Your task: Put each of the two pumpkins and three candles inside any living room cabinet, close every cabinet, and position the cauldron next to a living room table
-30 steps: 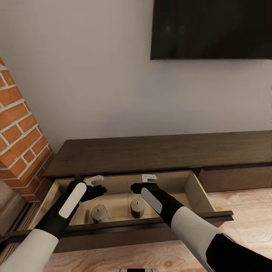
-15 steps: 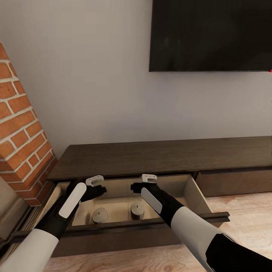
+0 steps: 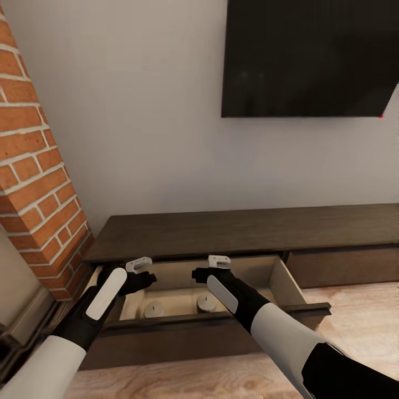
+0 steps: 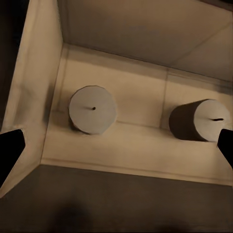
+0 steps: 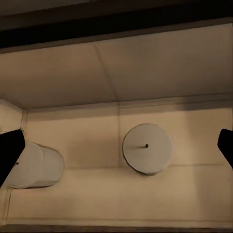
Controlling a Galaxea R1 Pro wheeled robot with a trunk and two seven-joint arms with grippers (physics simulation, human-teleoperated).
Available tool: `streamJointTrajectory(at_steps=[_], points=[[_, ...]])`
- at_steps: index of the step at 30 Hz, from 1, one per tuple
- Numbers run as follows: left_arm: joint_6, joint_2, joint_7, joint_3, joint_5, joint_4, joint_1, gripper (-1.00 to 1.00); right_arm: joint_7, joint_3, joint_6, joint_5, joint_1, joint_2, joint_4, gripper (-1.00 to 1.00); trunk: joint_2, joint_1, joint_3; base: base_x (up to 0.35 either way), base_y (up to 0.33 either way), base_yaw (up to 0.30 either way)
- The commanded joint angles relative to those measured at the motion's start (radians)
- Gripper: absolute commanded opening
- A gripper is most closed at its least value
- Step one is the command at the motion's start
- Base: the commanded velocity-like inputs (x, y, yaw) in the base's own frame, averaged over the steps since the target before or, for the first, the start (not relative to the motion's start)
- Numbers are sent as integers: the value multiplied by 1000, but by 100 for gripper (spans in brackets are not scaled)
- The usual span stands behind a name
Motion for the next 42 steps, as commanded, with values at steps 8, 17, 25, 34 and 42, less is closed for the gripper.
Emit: streamJointTrajectory(at_steps=[8,17,25,34,42], points=[[-2,1,10,-5,8,-1,-1,100,-8,5,2,-7,-1,-3,-1,100,56,-31,27,-84,27,-109],[-1,1,9,-8,9,-9,-1,100,-8,5,3,-6,-2,-6,-1,100,119,-66,62,-3,1,-255],[-1,1,8,-13,8,-20,-1,100,-8,3,9,-7,-2,-9,-2,100,175,-97,93,0,0,-264],[4,4,6,-17,7,-69,0,100,-12,2,8,-8,-2,-11,-3,100,238,-131,128,0,0,-264],[9,4,7,-33,7,-124,4,100,-14,3,6,-7,-2,-10,-17,100,294,-162,160,0,0,-262]])
